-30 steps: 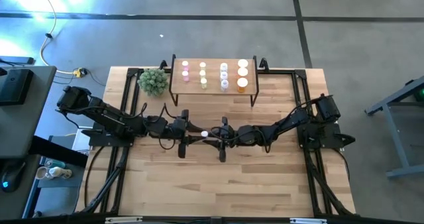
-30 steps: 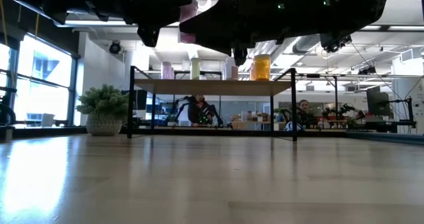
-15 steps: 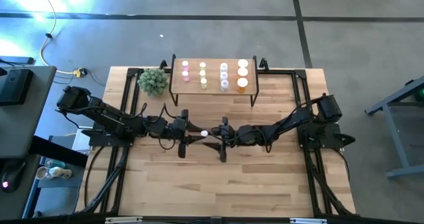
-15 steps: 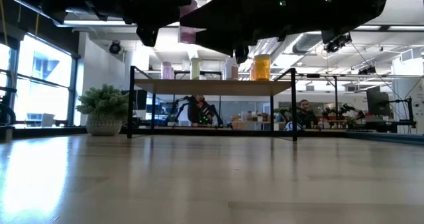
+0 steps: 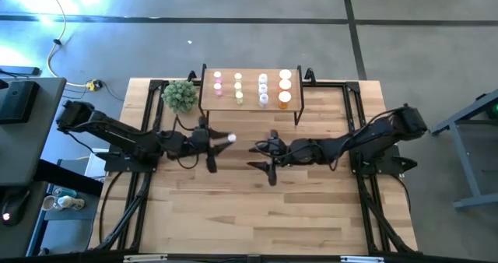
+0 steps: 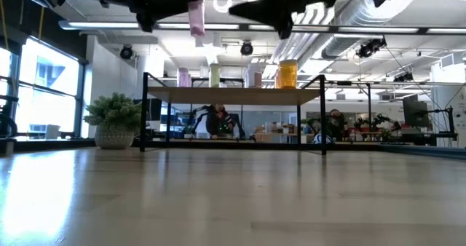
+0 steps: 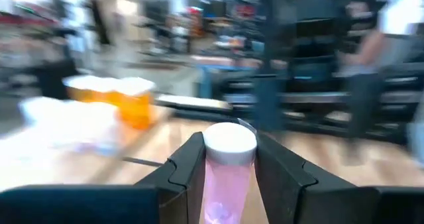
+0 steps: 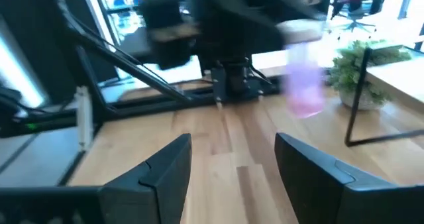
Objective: Pick and place medicine bottles onto shelf by color
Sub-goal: Put the pink pill bottle aligned with the other pink pill bottles on the shelf
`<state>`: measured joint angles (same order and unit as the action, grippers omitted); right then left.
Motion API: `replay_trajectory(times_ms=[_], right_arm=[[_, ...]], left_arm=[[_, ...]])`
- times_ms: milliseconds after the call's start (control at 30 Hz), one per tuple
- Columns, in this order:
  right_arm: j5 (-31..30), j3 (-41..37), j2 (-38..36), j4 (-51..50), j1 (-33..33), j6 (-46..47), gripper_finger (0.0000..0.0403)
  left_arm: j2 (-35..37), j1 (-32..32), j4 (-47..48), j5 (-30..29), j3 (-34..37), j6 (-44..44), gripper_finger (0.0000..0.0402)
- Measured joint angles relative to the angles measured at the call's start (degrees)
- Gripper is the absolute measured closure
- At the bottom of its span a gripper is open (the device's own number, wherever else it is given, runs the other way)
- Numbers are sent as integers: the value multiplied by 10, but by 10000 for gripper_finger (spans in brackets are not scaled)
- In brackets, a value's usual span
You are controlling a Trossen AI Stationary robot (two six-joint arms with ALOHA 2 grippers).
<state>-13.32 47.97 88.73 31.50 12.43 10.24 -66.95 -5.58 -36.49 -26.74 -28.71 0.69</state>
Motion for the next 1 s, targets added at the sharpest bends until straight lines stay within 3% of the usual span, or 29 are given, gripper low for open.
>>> replay_trajectory(times_ms=[167,367,467,600,1000], right_arm=[[1,0,-46,-25,23,-9,194],[1,0,-79,-28,50,-38,194],[-4,0,-83,-28,64,-48,194],[-18,0,-83,-26,72,-62,194],[-35,0,-83,-30,72,-62,194]], left_arm=[[32,22,5,-90,9,-31,298],[45,120,-2,-138,55,34,298],[45,172,-9,-134,66,46,298],[38,215,-22,-80,66,47,298],[-10,252,-11,-81,65,51,298]])
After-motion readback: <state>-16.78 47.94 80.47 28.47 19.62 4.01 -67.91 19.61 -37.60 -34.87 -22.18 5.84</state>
